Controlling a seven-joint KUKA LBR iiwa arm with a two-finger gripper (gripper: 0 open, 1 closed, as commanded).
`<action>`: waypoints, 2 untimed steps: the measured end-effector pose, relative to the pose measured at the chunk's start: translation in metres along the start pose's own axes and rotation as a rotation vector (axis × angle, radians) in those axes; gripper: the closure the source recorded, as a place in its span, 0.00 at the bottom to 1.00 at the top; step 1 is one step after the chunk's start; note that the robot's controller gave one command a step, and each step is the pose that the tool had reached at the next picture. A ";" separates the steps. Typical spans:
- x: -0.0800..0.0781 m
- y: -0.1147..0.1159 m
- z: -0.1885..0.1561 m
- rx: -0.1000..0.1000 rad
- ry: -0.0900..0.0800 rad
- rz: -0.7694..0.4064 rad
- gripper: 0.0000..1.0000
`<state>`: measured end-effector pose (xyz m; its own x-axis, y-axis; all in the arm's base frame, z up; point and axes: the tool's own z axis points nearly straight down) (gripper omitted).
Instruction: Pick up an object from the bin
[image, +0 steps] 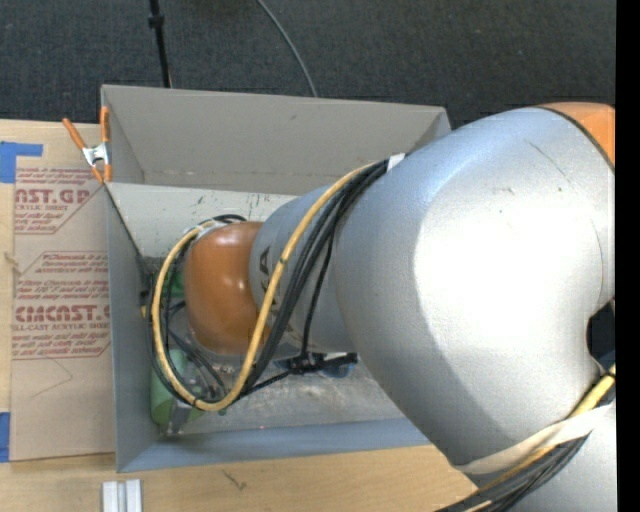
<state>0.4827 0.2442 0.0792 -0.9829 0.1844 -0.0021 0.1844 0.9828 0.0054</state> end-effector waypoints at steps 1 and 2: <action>0.000 0.001 -0.036 0.003 0.001 -0.002 1.00; 0.000 0.003 -0.091 0.001 -0.001 -0.003 1.00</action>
Offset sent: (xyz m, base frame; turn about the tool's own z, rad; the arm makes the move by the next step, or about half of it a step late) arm -0.0001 -0.0001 0.0347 0.0000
